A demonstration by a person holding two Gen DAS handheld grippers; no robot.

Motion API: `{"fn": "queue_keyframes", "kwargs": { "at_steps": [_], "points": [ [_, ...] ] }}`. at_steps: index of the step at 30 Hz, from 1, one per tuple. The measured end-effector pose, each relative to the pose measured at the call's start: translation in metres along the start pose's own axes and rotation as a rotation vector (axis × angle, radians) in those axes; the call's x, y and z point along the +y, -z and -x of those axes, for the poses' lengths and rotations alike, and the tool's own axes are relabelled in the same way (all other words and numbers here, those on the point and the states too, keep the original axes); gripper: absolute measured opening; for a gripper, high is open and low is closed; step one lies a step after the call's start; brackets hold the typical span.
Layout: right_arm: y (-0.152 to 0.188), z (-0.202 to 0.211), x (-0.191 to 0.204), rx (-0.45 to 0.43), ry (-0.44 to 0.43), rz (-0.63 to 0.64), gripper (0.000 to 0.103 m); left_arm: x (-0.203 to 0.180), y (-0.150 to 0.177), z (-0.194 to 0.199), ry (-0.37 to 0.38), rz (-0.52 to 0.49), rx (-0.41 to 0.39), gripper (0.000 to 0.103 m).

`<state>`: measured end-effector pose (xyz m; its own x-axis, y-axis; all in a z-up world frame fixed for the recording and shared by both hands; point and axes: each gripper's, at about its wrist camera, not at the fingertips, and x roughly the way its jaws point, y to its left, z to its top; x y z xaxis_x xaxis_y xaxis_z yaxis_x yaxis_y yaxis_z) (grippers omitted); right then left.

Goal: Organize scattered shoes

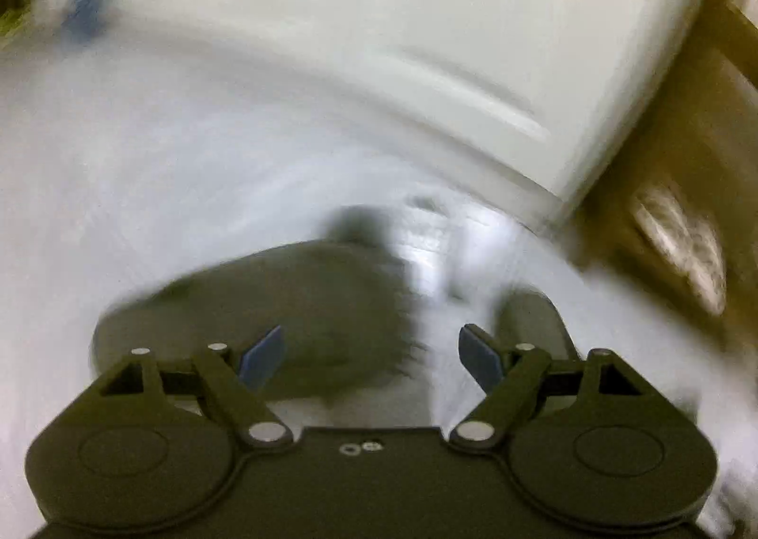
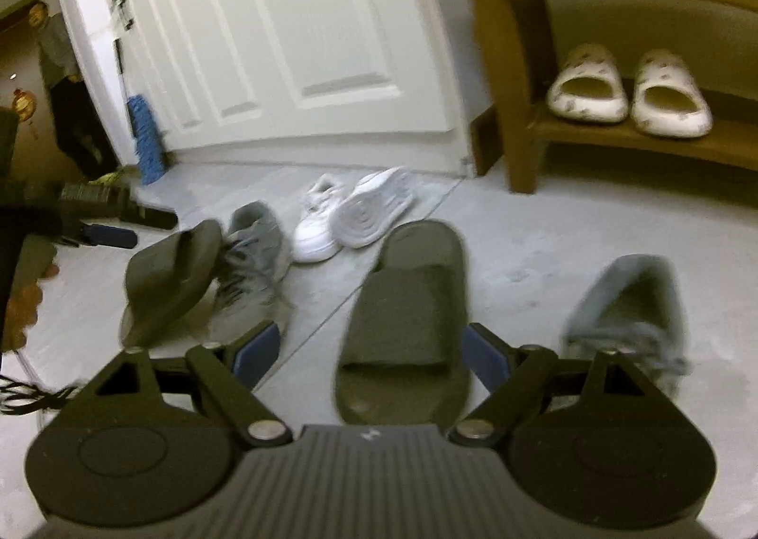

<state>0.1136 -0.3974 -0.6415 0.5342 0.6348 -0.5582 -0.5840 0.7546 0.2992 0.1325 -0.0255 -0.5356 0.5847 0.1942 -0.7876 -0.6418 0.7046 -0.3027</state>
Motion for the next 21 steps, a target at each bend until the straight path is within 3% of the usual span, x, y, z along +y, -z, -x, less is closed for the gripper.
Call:
{"fn": "queue_keyframes", "kwargs": {
  "at_steps": [2, 4, 7, 11, 15, 18, 21],
  "points": [
    [0.001, -0.004, 0.006, 0.009, -0.014, 0.025, 0.087, 0.023, -0.014, -0.015, -0.045, 0.207, 0.077, 0.081],
    [0.002, -0.006, 0.011, 0.017, -0.021, 0.042, 0.087, 0.027, -0.021, -0.022, -0.092, 0.232, 0.092, 0.081],
    [0.004, -0.005, 0.012, 0.024, -0.023, 0.048, 0.087, 0.014, -0.027, -0.026, -0.183, 0.118, 0.036, 0.081],
    [0.006, -0.004, 0.008, 0.032, -0.004, 0.028, 0.087, -0.009, -0.025, -0.05, -0.269, -0.061, 0.062, 0.082],
    [0.005, -0.001, 0.003, 0.027, 0.017, 0.011, 0.087, -0.021, -0.02, -0.07, -0.35, -0.158, 0.075, 0.082],
    [0.006, 0.0, 0.0, 0.029, 0.028, 0.012, 0.087, -0.019, -0.016, -0.079, -0.33, -0.165, 0.098, 0.083],
    [0.009, 0.0, -0.001, 0.041, 0.036, 0.005, 0.087, 0.001, -0.008, -0.077, -0.21, -0.078, 0.053, 0.078]
  ]
}}
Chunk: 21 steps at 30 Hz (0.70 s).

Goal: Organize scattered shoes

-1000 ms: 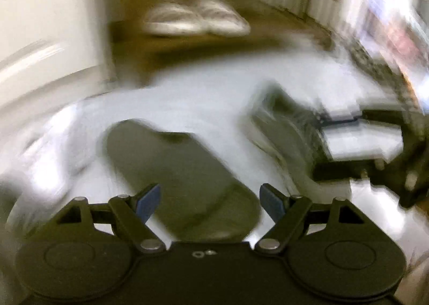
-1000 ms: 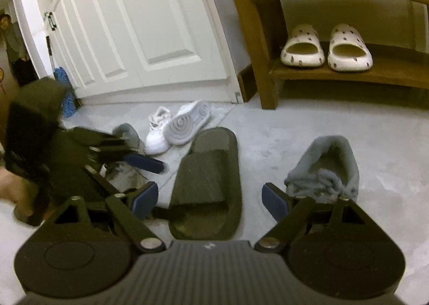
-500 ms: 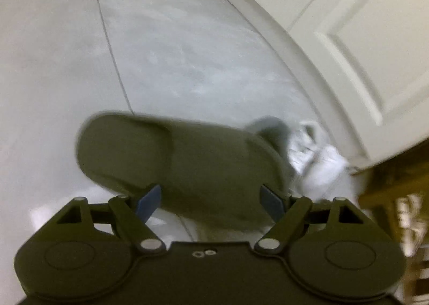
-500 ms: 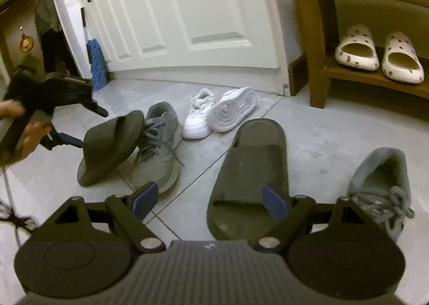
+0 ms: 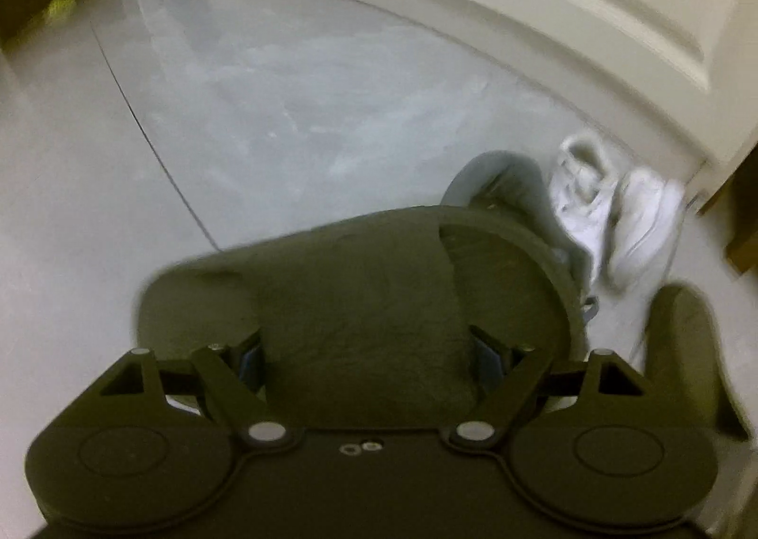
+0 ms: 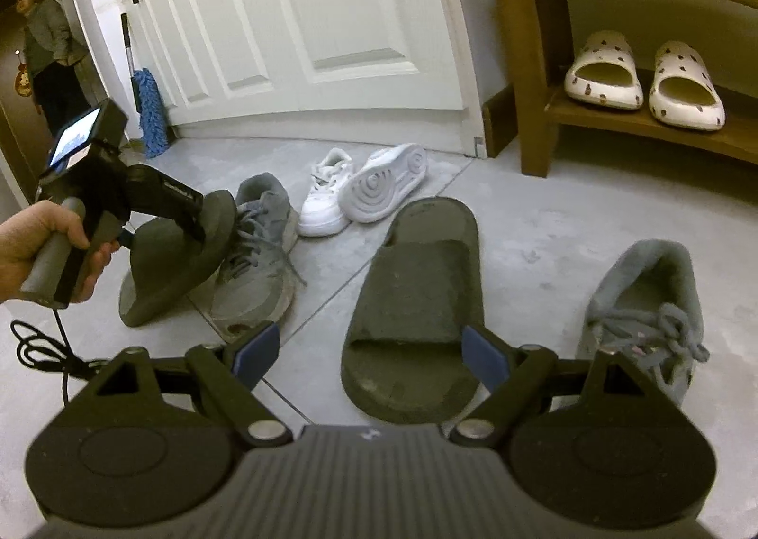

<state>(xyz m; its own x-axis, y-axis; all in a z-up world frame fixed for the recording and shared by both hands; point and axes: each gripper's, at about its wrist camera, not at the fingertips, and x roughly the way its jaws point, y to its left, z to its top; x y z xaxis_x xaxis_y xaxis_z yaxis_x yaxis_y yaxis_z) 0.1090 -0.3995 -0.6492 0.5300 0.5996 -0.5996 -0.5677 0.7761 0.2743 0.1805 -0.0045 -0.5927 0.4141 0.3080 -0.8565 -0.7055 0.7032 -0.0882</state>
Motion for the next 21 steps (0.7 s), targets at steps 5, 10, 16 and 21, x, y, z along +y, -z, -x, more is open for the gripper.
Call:
{"fn": "queue_keyframes", "kwargs": {
  "at_steps": [5, 10, 16, 21],
  "points": [
    [0.003, -0.001, 0.002, -0.001, 0.002, 0.02, 0.087, 0.003, 0.013, 0.017, 0.032, -0.112, -0.176, 0.077],
    [-0.001, -0.008, 0.005, -0.007, -0.012, 0.032, 0.087, 0.008, 0.016, 0.044, 0.06, -0.175, -0.288, 0.077],
    [-0.017, -0.016, 0.011, -0.055, -0.003, 0.128, 0.087, -0.011, 0.027, 0.106, 0.15, -0.459, -0.498, 0.075],
    [-0.056, -0.06, 0.024, 0.061, 0.049, 0.38, 0.087, -0.036, 0.039, 0.145, 0.254, -0.679, -0.591, 0.075]
  ]
}}
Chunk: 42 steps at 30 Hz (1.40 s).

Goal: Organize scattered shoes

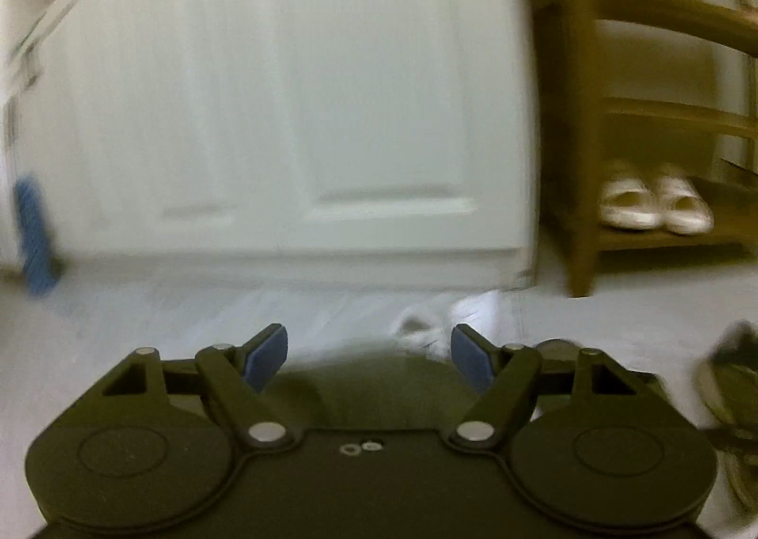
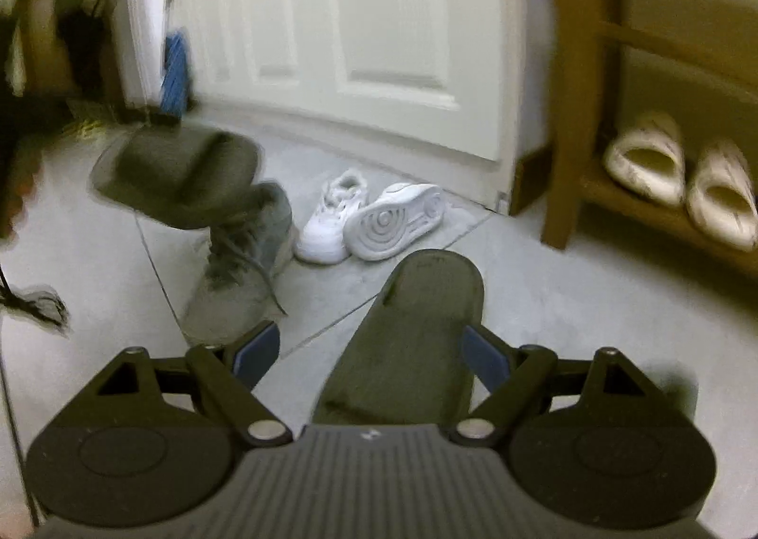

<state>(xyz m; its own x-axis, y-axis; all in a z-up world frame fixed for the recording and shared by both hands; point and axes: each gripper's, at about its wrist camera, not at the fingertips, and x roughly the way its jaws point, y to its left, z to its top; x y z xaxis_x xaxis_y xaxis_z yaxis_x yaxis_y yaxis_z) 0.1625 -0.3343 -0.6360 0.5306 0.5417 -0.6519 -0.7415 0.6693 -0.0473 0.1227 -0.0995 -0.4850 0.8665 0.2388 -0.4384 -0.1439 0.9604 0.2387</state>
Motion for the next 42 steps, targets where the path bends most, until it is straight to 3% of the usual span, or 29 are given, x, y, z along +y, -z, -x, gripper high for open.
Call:
{"fn": "queue_keyframes", "kwargs": {
  "at_steps": [3, 7, 10, 12, 16, 23, 27, 32, 35, 37, 39, 42],
  "points": [
    [-0.022, -0.025, 0.005, 0.128, 0.03, 0.186, 0.087, -0.014, -0.006, 0.004, 0.063, -0.068, -0.014, 0.076],
    [-0.034, -0.036, 0.011, 0.192, 0.046, 0.321, 0.087, -0.024, 0.001, 0.003, 0.091, -0.04, 0.013, 0.076],
    [-0.034, -0.022, 0.008, 0.118, 0.025, 0.266, 0.087, -0.028, 0.013, 0.01, 0.016, -0.002, 0.028, 0.077],
    [-0.029, -0.008, 0.004, 0.062, -0.053, 0.176, 0.087, -0.021, 0.023, 0.01, -0.02, 0.08, 0.076, 0.078],
    [-0.021, -0.001, 0.01, -0.013, -0.138, 0.144, 0.087, 0.001, 0.039, -0.001, -0.046, 0.268, 0.205, 0.078],
    [-0.048, -0.001, 0.029, -0.064, -0.178, 0.299, 0.087, 0.056, 0.049, 0.001, -0.162, 0.563, 0.411, 0.078],
    [-0.063, 0.002, 0.032, -0.149, -0.193, 0.373, 0.087, 0.077, 0.057, 0.002, -0.24, 0.659, 0.492, 0.078],
    [-0.069, -0.001, 0.057, -0.343, -0.19, 0.579, 0.087, 0.101, 0.058, -0.008, -0.322, 0.676, 0.627, 0.078],
    [-0.072, -0.005, 0.077, -0.405, -0.237, 0.681, 0.087, 0.12, 0.056, -0.012, -0.265, 0.718, 0.691, 0.078],
    [-0.074, -0.019, 0.101, -0.428, -0.234, 0.822, 0.086, 0.135, 0.054, -0.018, -0.209, 0.688, 0.716, 0.079],
    [-0.073, -0.042, 0.127, -0.425, -0.208, 0.996, 0.085, 0.15, 0.052, -0.024, -0.226, 0.64, 0.714, 0.078],
    [-0.075, -0.067, 0.149, -0.384, -0.186, 1.094, 0.085, 0.178, 0.059, -0.041, -0.202, 0.584, 0.68, 0.079]
  ]
}}
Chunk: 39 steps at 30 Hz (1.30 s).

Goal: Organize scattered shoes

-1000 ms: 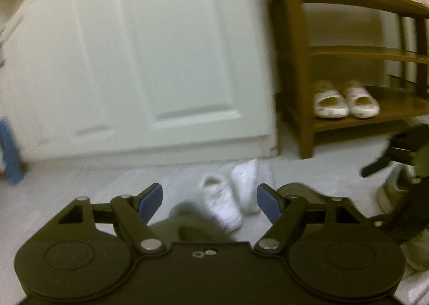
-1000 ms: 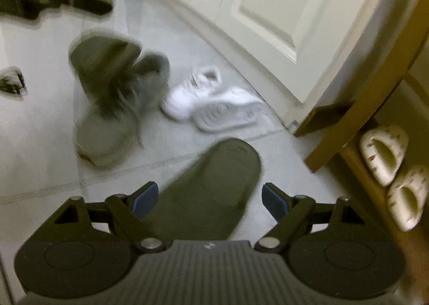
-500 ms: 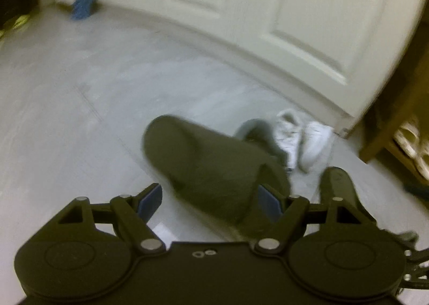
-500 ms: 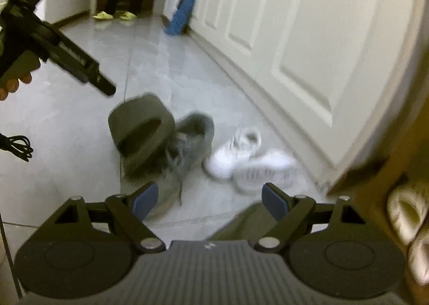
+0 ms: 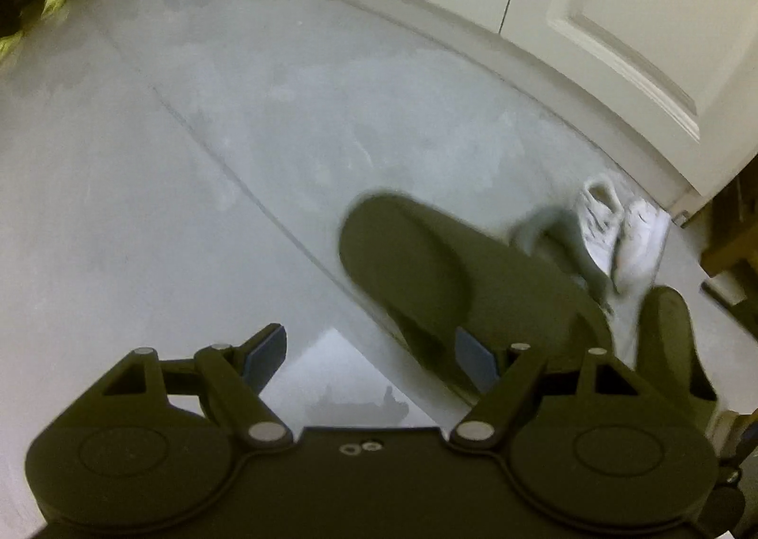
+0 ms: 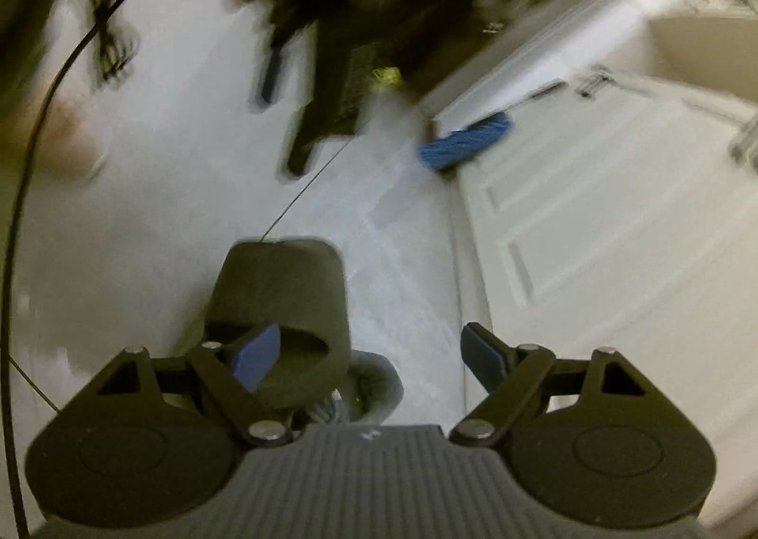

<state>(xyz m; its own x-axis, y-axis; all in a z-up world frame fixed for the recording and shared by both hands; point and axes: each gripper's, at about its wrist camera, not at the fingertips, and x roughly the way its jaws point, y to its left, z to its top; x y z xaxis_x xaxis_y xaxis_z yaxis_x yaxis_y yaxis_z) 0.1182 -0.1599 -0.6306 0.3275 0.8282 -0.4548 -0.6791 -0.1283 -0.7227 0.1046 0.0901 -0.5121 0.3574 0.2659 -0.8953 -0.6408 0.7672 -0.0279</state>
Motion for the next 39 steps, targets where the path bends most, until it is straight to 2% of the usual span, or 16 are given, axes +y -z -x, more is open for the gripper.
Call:
{"fn": "queue_keyframes", "kwargs": {
  "at_steps": [4, 7, 10, 13, 15, 17, 18, 20, 23, 25, 28, 31, 34, 36, 39],
  "points": [
    [-0.009, -0.035, 0.002, 0.086, -0.058, 0.02, 0.085, 0.022, -0.018, -0.034, 0.096, -0.047, 0.029, 0.079],
    [-0.012, -0.061, 0.011, 0.162, -0.11, 0.184, 0.082, 0.035, -0.033, -0.061, 0.186, -0.128, 0.069, 0.079],
    [-0.018, -0.075, 0.012, 0.18, -0.116, 0.242, 0.077, 0.038, -0.052, -0.085, 0.235, -0.233, 0.112, 0.078],
    [-0.027, -0.09, 0.012, 0.189, -0.142, 0.244, 0.073, 0.04, -0.063, -0.097, 0.279, -0.328, 0.156, 0.079],
    [-0.031, -0.094, 0.02, 0.156, -0.137, 0.29, 0.064, 0.04, -0.066, -0.099, 0.279, -0.413, 0.165, 0.079],
    [-0.035, -0.099, 0.026, 0.142, -0.118, 0.297, 0.043, 0.041, -0.064, -0.104, 0.275, -0.47, 0.158, 0.079],
    [-0.037, -0.102, 0.031, 0.137, -0.094, 0.283, 0.037, 0.043, -0.062, -0.107, 0.27, -0.481, 0.148, 0.079],
    [-0.04, -0.108, 0.039, 0.142, -0.053, 0.229, 0.029, 0.047, -0.06, -0.111, 0.261, -0.474, 0.136, 0.079],
    [-0.042, -0.12, 0.052, 0.188, 0.022, 0.066, 0.023, 0.055, -0.054, -0.118, 0.274, -0.443, 0.082, 0.079],
    [-0.045, -0.126, 0.061, 0.217, 0.065, -0.036, 0.022, 0.06, -0.053, -0.12, 0.255, -0.435, 0.074, 0.079],
    [-0.056, -0.123, 0.063, 0.196, 0.115, -0.17, 0.021, 0.068, -0.056, -0.112, 0.232, -0.411, 0.07, 0.079],
    [-0.066, -0.116, 0.048, 0.167, 0.167, -0.395, 0.021, 0.078, -0.061, -0.092, 0.207, -0.401, -0.002, 0.079],
    [-0.069, -0.111, 0.042, 0.137, 0.224, -0.548, 0.021, 0.081, -0.066, -0.075, 0.157, -0.432, -0.068, 0.079],
    [-0.069, -0.103, 0.039, 0.11, 0.258, -0.603, 0.021, 0.079, -0.07, -0.064, 0.136, -0.45, -0.092, 0.079],
    [-0.075, -0.086, 0.036, 0.081, 0.313, -0.639, 0.021, 0.07, -0.074, -0.051, 0.155, -0.465, -0.106, 0.079]
  ]
}}
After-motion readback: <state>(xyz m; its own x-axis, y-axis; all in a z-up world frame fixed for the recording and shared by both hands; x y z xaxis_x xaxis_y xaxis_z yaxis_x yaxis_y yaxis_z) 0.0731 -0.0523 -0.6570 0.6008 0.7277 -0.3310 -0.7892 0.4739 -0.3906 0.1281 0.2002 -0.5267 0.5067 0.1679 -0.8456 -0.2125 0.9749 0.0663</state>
